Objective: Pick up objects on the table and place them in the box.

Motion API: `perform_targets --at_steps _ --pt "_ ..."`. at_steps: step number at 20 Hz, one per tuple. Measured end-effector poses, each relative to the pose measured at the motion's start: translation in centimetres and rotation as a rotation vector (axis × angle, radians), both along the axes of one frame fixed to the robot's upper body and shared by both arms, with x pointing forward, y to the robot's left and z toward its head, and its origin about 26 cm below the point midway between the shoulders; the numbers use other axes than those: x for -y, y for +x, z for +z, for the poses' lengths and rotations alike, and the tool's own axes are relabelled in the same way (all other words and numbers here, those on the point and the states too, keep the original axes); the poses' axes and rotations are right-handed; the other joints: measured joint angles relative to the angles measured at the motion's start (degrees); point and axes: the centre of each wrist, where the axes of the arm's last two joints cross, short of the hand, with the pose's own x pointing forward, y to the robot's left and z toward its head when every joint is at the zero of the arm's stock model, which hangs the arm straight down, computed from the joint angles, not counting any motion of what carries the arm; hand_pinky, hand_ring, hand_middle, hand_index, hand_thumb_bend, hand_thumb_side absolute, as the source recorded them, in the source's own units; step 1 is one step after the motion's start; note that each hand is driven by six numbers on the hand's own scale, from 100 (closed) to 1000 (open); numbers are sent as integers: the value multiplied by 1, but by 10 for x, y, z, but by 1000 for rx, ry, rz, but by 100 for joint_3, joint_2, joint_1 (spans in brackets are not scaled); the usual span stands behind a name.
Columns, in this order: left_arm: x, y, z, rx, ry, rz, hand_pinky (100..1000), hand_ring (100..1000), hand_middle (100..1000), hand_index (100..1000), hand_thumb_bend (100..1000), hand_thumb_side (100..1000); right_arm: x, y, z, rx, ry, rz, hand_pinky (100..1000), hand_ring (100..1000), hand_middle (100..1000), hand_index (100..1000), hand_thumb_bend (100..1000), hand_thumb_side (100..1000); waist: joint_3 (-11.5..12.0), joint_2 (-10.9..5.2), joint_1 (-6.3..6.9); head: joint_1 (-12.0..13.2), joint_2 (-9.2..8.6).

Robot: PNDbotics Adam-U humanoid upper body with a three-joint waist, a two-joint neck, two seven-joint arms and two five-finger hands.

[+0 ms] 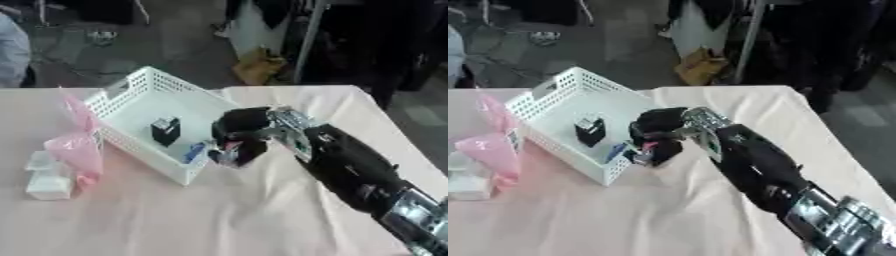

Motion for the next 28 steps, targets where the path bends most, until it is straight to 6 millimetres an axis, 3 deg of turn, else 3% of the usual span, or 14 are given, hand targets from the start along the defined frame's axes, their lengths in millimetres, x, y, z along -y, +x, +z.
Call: perform_targets --at_steps 5,10,15,24,25,26,28 --pt "2 0 2 8 -7 -8 709 931 919 963 100 876 1 12 29 -87 84 -105 100 100 100 160 100 888 68 11 -16 -8 17" --pt "8 0 12 48 -20 -31 708 932 919 963 100 877 1 20 60 -107 166 -141 100 100 100 160 100 899 175 287 -91 -34 -128" --pt "14 -1 23 90 -33 -59 712 933 919 962 100 880 5 23 85 -72 204 -149 100 100 100 160 100 920 348 634 -132 -164 -449" --pt "29 -5 44 172 -42 -130 710 935 916 962 100 885 28 25 107 69 236 -139 100 100 100 160 100 954 707 1304 -208 -537 -1224" --pt "30 -5 45 178 -41 -135 710 935 916 962 100 885 30 25 108 80 237 -136 100 100 100 160 100 882 732 1329 -208 -576 -1287" --pt "31 -6 47 185 -43 -141 710 935 916 962 100 886 33 25 109 93 239 -135 100 100 100 160 100 961 759 1358 -208 -617 -1350" --pt "34 -7 50 197 -48 -155 709 935 916 962 100 886 37 25 111 115 242 -134 100 100 100 160 100 970 800 1455 -208 -676 -1442"
